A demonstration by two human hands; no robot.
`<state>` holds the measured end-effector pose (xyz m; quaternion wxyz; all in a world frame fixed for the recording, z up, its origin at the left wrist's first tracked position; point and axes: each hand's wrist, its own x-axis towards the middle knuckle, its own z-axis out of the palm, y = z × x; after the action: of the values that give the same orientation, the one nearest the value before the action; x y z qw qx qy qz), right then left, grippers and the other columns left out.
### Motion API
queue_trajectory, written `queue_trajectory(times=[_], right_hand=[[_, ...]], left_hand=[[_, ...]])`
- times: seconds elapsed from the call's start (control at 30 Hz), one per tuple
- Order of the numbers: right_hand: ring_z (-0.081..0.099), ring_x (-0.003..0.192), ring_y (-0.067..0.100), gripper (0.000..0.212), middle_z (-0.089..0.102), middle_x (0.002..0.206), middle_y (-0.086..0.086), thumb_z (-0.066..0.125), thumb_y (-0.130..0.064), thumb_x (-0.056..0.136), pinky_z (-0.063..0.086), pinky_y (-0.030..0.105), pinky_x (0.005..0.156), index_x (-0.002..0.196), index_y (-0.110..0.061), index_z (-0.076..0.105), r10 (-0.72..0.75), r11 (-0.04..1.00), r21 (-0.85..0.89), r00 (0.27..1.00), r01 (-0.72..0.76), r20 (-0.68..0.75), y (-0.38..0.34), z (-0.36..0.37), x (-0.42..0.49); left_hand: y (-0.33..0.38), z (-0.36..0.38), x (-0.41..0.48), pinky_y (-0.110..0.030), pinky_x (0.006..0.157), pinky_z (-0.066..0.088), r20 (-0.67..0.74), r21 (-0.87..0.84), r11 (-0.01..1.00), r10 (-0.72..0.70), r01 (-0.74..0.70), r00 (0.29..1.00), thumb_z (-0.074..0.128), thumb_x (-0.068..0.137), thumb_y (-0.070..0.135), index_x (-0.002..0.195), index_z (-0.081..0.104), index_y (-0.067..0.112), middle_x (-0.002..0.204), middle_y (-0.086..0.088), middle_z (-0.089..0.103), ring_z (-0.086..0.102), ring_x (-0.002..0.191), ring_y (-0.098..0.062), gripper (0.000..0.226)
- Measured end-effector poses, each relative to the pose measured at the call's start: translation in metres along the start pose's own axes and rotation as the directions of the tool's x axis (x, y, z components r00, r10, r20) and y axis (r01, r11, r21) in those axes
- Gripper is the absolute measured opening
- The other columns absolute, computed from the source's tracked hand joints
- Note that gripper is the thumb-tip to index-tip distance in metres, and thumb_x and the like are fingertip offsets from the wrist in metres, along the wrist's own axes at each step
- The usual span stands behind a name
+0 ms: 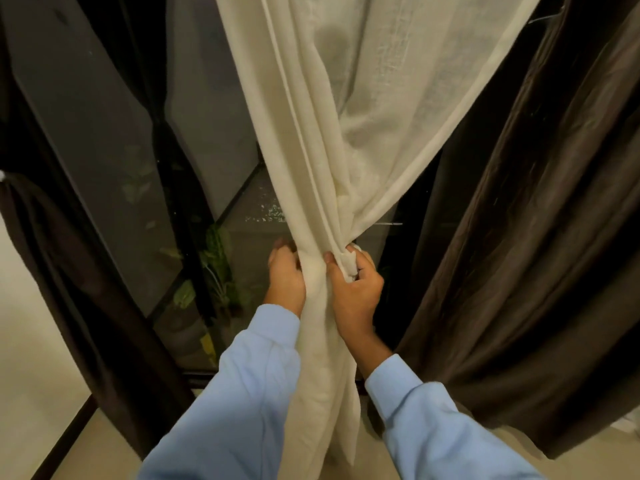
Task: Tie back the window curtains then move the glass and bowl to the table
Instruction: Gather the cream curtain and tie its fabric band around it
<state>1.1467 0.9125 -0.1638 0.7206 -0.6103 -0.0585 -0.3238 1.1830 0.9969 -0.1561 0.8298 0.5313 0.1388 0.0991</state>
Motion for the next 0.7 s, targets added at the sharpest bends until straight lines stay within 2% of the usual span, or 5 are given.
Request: queue_trajectory(times=[0.1, 0.13, 0.23, 0.5, 0.7], right_hand=[[0.065, 0.086, -0.002, 0.016, 0.067, 0.092, -0.005, 0.068, -0.003, 0.090, 0.049, 0.010, 0.074, 0.097, -0.017, 0.068, 0.000, 1.000, 0.000, 0.999, 0.000, -0.050, 0.001, -0.004, 0.004], [0.065, 0.086, -0.002, 0.017, 0.067, 0.092, -0.007, 0.067, -0.006, 0.091, 0.049, 0.009, 0.073, 0.097, -0.021, 0.067, 0.011, 1.000, 0.000, 0.998, -0.011, -0.064, 0.001, -0.006, 0.006], [0.065, 0.085, -0.006, 0.016, 0.067, 0.093, -0.012, 0.067, -0.012, 0.093, 0.049, 0.006, 0.071, 0.102, -0.024, 0.066, 0.034, 0.999, -0.010, 0.993, -0.035, -0.112, 0.004, -0.009, 0.014], [0.068, 0.093, 0.010, 0.025, 0.071, 0.102, 0.000, 0.071, -0.017, 0.089, 0.057, 0.017, 0.078, 0.114, -0.010, 0.069, 0.074, 0.993, -0.076, 0.975, -0.092, -0.211, 0.015, -0.008, 0.032], [0.067, 0.096, 0.012, 0.034, 0.068, 0.105, -0.001, 0.072, -0.011, 0.086, 0.055, 0.015, 0.078, 0.118, -0.014, 0.063, 0.050, 0.998, -0.028, 0.947, -0.062, -0.317, 0.010, -0.006, 0.043]], left_hand=[[0.010, -0.007, 0.007, -0.035, 0.097, 0.045, -0.187, -0.399, 0.916, -0.030, -0.048, 0.982, 0.053, 0.089, -0.006, 0.135, 0.042, 0.021, 0.131, -0.020, 0.053, 0.058, 0.114, -0.026, 0.054], [0.011, -0.014, 0.011, -0.037, 0.092, 0.049, -0.215, -0.575, 0.817, -0.103, -0.040, 0.971, 0.056, 0.087, -0.009, 0.140, 0.032, 0.023, 0.127, -0.020, 0.057, 0.063, 0.107, -0.025, 0.066], [0.012, -0.030, 0.010, -0.043, 0.084, 0.053, -0.162, -0.731, 0.680, -0.082, -0.064, 0.983, 0.053, 0.087, -0.014, 0.148, 0.012, 0.029, 0.128, -0.022, 0.055, 0.067, 0.101, -0.027, 0.086], [0.032, -0.050, -0.024, -0.047, 0.097, 0.049, -0.237, -0.316, 0.851, 0.357, -0.420, 0.903, 0.054, 0.092, -0.004, 0.152, 0.007, 0.030, 0.109, -0.002, 0.070, 0.067, 0.104, -0.022, 0.083], [0.026, -0.046, -0.087, -0.035, 0.104, 0.043, -0.025, 0.017, 0.659, 0.752, -0.752, 0.658, 0.052, 0.092, -0.010, 0.148, 0.024, 0.011, 0.104, -0.008, 0.072, 0.066, 0.105, -0.029, 0.066]])
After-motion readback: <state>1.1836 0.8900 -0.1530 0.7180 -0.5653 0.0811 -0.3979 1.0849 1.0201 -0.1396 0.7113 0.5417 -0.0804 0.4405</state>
